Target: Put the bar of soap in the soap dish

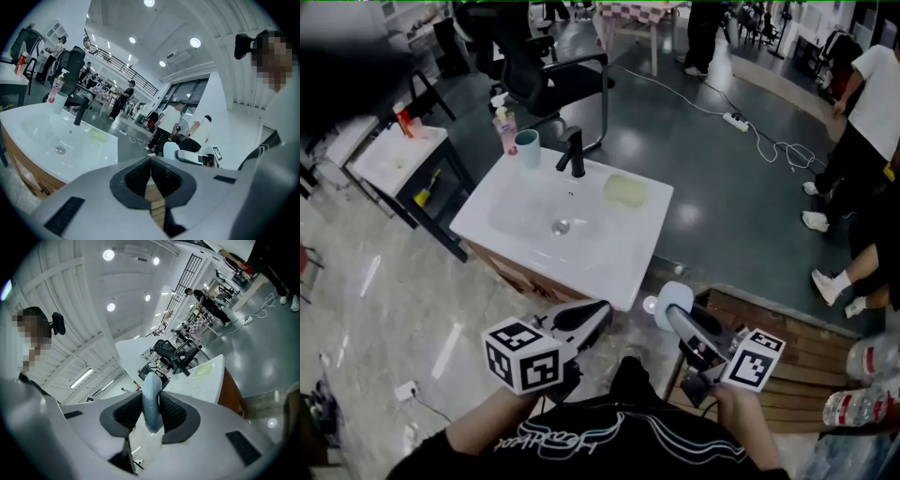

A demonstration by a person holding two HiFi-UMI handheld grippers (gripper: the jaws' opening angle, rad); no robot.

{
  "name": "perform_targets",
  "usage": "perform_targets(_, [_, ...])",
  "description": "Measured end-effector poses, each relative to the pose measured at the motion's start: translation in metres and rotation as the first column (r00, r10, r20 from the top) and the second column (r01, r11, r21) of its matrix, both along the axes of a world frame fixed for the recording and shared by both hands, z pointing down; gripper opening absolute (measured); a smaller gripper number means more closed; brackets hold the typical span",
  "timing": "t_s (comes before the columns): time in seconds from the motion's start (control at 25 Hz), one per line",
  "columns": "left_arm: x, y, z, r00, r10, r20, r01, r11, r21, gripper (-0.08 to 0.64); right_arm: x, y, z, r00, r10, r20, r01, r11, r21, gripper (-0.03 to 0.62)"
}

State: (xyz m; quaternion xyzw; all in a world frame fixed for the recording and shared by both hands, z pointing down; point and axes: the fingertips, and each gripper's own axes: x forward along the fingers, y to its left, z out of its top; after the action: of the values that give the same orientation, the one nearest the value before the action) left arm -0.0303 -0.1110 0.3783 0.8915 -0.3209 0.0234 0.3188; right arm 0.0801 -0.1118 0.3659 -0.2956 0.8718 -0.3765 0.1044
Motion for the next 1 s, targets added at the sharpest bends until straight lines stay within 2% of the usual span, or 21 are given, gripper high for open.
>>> perform_targets(0.68, [0.017,-0.140,0.000,0.990,-0.138,0.014,0.138,0.990,-0.022,0.023,0.006,-0.163,0.005,0.986,-0.158,-0.047,0.157,0.987,-0.021,0.130])
perform_targets(1.0, [0.004,-0.187,0.006,0.973,-0.229,0.029,0.230,0.973,-0.024,0.023,-0.007,-0.224,0.015,0.960,-0.246,-0.134,0.249,0.968,0.007,0.129])
